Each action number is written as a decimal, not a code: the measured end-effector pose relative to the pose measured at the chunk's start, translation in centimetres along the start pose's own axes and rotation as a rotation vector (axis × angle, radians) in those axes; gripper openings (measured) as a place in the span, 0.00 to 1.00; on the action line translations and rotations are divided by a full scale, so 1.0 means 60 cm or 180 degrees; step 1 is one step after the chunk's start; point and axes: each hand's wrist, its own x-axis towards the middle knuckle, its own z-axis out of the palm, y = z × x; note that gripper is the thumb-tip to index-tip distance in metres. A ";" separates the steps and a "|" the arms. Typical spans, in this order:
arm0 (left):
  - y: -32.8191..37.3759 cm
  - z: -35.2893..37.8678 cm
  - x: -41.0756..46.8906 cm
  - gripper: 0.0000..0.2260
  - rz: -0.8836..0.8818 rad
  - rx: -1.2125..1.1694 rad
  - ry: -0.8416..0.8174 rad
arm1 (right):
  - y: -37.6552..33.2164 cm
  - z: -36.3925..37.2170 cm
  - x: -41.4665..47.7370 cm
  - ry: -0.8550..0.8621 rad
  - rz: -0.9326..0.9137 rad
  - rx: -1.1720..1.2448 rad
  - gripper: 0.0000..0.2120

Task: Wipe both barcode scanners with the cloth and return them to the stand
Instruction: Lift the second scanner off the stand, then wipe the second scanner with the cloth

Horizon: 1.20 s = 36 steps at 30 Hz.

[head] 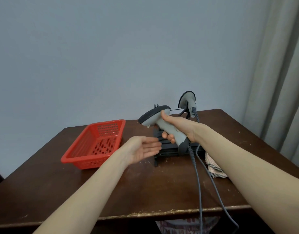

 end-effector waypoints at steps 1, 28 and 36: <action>0.000 0.012 -0.001 0.13 0.0097 -0.0034 -0.0062 | 0.001 0.001 0.000 0.0068 -0.0012 0.0024 0.35; 0.004 0.194 0.024 0.16 0.0358 -0.1364 0.0035 | 0.064 -0.117 -0.133 0.2384 0.0657 -0.2800 0.09; -0.009 0.206 0.025 0.20 0.0184 -0.1240 0.0089 | 0.140 -0.126 -0.142 0.2088 0.1573 -0.3264 0.15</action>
